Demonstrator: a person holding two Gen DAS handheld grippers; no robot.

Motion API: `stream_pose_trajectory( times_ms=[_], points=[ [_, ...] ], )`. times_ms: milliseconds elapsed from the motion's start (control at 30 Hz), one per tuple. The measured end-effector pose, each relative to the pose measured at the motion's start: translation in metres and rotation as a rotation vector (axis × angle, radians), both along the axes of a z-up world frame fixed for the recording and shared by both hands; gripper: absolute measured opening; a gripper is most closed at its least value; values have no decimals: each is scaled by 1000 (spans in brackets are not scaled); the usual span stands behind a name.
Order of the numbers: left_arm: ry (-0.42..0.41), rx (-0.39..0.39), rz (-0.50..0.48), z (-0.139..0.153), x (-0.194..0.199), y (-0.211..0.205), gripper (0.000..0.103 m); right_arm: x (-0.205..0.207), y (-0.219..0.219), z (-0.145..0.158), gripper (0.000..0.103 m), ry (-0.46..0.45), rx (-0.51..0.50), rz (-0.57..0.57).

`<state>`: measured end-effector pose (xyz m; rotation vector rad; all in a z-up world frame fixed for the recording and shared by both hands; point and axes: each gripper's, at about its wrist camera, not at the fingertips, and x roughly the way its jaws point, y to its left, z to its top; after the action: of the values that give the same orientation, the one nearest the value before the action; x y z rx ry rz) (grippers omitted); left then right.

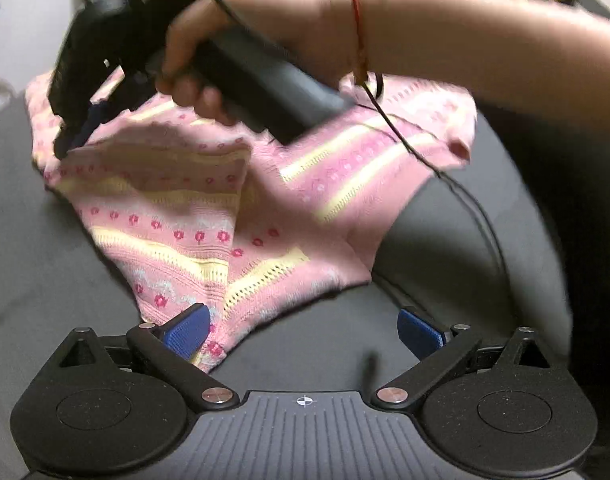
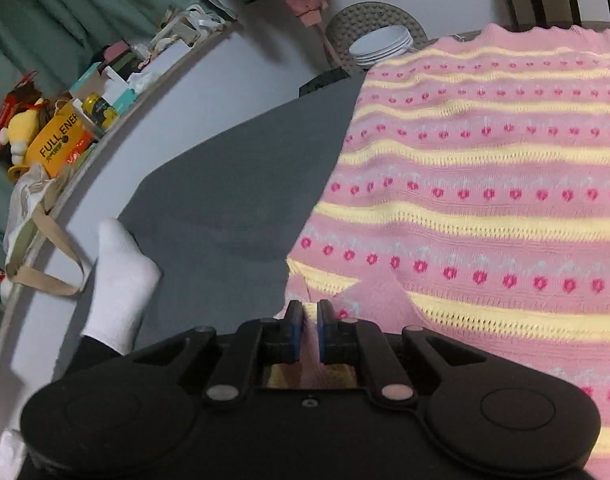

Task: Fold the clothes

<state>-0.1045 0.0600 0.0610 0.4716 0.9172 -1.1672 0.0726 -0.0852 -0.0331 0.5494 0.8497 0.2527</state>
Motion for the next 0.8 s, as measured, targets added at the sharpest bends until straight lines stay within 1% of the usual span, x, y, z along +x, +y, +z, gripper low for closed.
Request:
stream_pose_trajectory(
  times_ms=[33,100,167,233,267,300,333,367,433,467,500,533,633,700,733,767,800],
  points=[
    [-11,-9,-22,3,-3,1,100,-8,-5,8,15,-25,7,3],
    [33,-85,-17,14,0,9,100,-37,-24,30,31,-76,14,-8],
    [51,-174,10,25,4,15,100,-74,-51,47,35,-100,20,-43],
    [56,-248,34,34,8,16,100,-124,-85,58,40,-111,25,-108],
    [56,-267,43,36,8,13,100,-150,-103,62,47,-110,18,-155],
    [55,-285,53,38,9,10,100,-175,-123,64,58,-100,0,-225],
    [55,-293,63,39,9,6,100,-199,-142,66,62,-85,-21,-304],
    [58,-301,70,39,9,3,100,-223,-161,67,64,-74,-42,-388],
    [75,-334,83,42,6,-7,100,-270,-196,68,64,-58,-85,-554],
    [92,-358,93,42,5,-9,100,-289,-210,68,65,-54,-109,-623],
    [123,-400,120,42,5,-13,100,-307,-224,67,70,-48,-131,-688],
    [154,-442,146,42,5,-16,100,-321,-236,66,71,-38,-147,-747],
    [270,-586,248,32,3,-20,100,-355,-271,62,83,6,-167,-909],
    [321,-683,311,24,-2,-17,100,-369,-291,60,85,40,-166,-978],
    [339,-704,328,19,-5,-18,100,-372,-299,59,86,53,-168,-995],
    [357,-722,345,15,-7,-19,100,-372,-305,58,90,68,-179,-994],
    [368,-721,354,11,-9,-22,100,-371,-312,56,92,91,-198,-987]
  ],
)
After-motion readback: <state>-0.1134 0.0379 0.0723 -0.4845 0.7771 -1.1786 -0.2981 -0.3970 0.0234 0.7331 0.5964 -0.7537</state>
